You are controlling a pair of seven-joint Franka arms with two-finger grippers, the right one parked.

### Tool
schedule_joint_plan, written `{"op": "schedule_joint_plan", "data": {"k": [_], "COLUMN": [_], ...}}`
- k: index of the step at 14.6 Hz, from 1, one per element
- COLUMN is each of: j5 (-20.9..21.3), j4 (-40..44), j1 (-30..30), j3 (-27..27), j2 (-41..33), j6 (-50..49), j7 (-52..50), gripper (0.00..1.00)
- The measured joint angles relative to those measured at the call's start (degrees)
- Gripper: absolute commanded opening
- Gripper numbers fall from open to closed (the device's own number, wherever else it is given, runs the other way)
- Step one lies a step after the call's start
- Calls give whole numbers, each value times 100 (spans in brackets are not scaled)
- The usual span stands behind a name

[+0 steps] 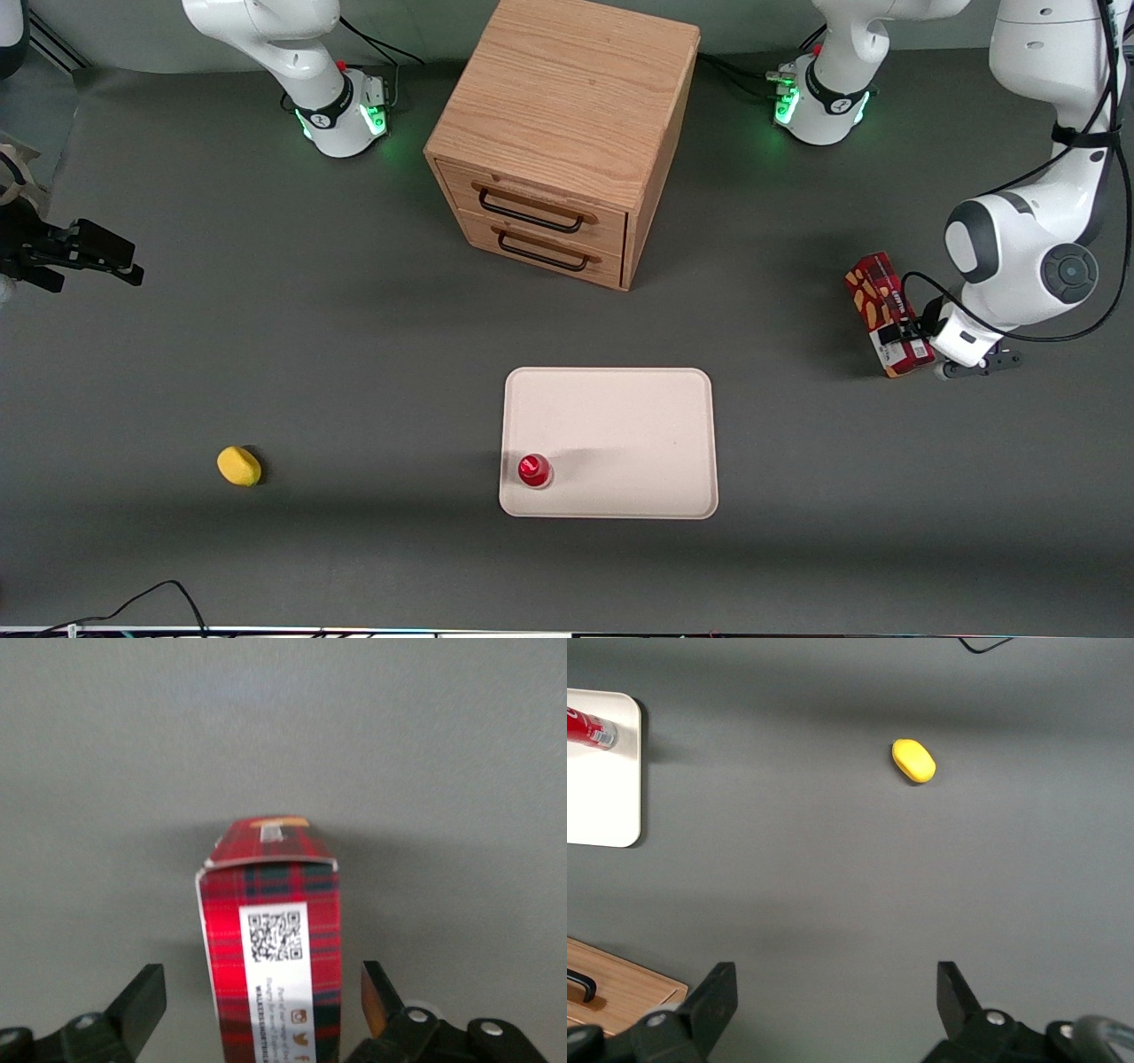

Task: Place red cookie box on tray
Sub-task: 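Close the left gripper on the cookie box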

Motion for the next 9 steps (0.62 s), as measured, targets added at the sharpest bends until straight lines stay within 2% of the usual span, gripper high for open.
{"op": "schedule_joint_plan", "data": {"k": [2,3,6,7,9], "j5": [-37,-45,-56,-58,-67], "j4": [-109,-143,-174,-178,-184], "j1": [-1,-1,-2,-3,-13], "j3": [0,0,-1,-5,-11], "j2": [-4,-11,-33,-35,-38], "j6": [60,65,66,66,65], "j7": [0,0,0,0,0], "gripper": [96,91,56,41,5]}}
